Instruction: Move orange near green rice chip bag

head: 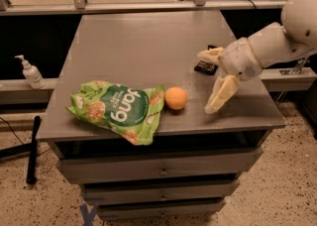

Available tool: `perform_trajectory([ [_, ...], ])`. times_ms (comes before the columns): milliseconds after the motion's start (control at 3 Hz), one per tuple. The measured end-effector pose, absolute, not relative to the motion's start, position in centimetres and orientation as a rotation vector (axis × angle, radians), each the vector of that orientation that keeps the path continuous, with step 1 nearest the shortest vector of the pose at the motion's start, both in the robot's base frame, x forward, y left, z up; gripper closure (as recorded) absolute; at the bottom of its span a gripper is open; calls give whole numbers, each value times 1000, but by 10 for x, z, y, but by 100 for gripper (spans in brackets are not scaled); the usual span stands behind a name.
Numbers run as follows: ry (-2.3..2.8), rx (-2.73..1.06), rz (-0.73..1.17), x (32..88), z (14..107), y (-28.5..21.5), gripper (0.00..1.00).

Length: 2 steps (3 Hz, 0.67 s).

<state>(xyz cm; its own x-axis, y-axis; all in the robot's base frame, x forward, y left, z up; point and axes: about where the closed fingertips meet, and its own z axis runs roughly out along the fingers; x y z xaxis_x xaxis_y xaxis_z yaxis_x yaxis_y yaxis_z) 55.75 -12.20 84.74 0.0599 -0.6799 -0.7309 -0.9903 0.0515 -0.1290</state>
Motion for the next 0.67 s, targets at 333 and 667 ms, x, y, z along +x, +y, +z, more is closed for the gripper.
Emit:
perform_trajectory([
  [333,1735,-1670,535,587,863,-180,0],
  [667,1714,-1631,442,600,897,-201,0],
])
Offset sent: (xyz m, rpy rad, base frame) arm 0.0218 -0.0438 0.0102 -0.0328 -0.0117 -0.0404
